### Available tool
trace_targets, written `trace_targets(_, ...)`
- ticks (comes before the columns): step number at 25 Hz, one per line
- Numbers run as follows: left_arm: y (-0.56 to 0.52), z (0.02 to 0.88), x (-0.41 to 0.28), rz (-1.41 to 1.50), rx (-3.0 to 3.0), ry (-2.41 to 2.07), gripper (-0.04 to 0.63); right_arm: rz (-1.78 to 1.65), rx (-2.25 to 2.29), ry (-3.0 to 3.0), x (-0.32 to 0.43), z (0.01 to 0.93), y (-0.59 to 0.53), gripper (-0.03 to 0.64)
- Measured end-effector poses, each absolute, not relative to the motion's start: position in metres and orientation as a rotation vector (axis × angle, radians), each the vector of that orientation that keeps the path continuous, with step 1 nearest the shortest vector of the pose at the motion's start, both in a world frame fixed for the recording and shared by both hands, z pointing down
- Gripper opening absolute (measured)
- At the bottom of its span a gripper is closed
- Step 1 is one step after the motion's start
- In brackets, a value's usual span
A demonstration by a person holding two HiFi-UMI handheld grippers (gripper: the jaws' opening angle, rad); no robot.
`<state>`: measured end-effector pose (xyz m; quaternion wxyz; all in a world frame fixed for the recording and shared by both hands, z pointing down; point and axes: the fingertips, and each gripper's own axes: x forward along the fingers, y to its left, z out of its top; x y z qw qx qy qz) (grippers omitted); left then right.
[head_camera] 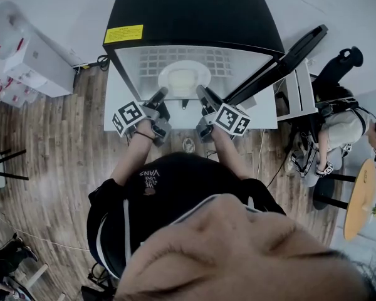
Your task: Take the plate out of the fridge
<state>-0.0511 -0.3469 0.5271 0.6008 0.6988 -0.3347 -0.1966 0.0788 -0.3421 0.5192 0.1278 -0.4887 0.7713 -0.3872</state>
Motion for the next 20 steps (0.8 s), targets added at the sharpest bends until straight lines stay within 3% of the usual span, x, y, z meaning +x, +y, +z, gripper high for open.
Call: trace_targets(20, -0.304, 0.529, -0.071, -0.405, 1.652, -0.710, 0.026, -1.089, -1.491, 2.188, 0.058, 0.519, -0.290, 0.097)
